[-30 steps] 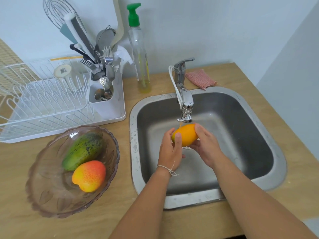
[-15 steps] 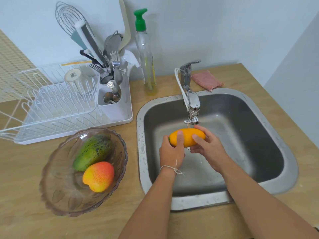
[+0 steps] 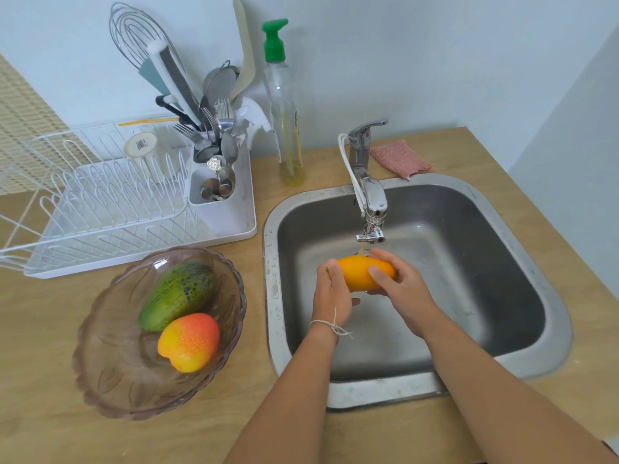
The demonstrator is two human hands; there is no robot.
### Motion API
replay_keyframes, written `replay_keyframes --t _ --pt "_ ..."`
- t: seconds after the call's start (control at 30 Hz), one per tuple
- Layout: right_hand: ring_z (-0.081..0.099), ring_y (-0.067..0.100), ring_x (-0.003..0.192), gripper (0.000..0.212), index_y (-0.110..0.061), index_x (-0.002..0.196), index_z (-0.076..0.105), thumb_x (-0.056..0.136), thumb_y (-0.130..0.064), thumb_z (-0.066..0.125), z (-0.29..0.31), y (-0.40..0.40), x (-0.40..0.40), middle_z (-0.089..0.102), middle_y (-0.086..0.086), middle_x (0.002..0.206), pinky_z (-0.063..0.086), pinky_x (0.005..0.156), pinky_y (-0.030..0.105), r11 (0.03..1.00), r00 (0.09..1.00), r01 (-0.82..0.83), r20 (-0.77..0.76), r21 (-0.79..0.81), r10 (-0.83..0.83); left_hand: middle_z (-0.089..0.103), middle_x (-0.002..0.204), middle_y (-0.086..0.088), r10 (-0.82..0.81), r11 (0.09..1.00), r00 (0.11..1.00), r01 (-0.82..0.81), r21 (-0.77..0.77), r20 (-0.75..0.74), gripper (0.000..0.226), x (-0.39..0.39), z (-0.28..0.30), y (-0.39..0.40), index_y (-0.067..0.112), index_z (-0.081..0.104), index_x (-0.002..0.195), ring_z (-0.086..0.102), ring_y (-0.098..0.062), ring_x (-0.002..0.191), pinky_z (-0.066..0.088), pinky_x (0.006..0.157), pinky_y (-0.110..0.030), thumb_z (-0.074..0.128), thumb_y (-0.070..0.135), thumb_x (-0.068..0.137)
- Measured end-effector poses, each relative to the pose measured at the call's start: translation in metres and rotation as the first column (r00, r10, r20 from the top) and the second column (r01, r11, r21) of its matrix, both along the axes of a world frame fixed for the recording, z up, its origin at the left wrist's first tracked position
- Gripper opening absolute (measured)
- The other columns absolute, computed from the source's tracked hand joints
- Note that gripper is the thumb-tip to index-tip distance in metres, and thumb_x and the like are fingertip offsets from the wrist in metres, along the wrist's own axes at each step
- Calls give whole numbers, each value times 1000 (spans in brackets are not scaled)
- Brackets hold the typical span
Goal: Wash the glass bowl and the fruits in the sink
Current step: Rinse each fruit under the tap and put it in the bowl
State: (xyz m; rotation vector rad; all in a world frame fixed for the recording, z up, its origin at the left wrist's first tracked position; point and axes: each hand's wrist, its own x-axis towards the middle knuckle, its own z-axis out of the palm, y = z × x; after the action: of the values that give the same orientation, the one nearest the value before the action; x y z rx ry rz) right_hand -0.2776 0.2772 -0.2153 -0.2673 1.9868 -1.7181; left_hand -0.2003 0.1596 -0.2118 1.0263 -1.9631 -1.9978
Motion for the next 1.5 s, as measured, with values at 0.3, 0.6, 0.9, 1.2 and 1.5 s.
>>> replay_keyframes --t 0.3,0.6,0.9,1.2,1.5 --pt "60 23 56 28 -26 116 64 109 -32 38 10 0 1 65 20 97 50 49 32 993 989 63 130 102 -76 40 144 3 -66 984 993 48 -174 -102 50 3 1 5 39 32 147 51 -22 124 58 93 -39 51 41 101" --pt "55 21 49 25 -20 113 68 104 -38 53 13 5 8 60 14 79 53 54 35 992 993 81 76 99 -89 23 152 3 -117 980 992 123 -157 47 65 11 9 0 32 21 155 43 -17 124 51 101 -36 54 40 100" --pt "56 22 51 62 -12 106 60 100 -68 33 35 -10 33 69 14 77 59 58 36 971 926 -24 372 238 -68 56 126 -4 -244 782 930 356 -512 275 39 17 66 -33 23 55 131 54 -17 102 47 85 -30 44 46 101" --pt "68 23 93 21 -33 120 60 104 -43 50 100 -50 62 65 8 114 61 84 46 976 968 -209 -128 63 215 51 145 -3 -363 604 862 506 -616 353 60 90 159 -104 22 44 148 52 -20 125 43 105 -35 59 47 95" --pt "54 18 123 38 -22 141 55 102 -23 55 118 -131 107 55 0 136 47 105 40 870 745 -398 -451 292 492 55 141 -4 -23 568 965 226 -791 260 64 173 135 -134 18 49 143 47 -21 131 35 109 -31 68 45 88"
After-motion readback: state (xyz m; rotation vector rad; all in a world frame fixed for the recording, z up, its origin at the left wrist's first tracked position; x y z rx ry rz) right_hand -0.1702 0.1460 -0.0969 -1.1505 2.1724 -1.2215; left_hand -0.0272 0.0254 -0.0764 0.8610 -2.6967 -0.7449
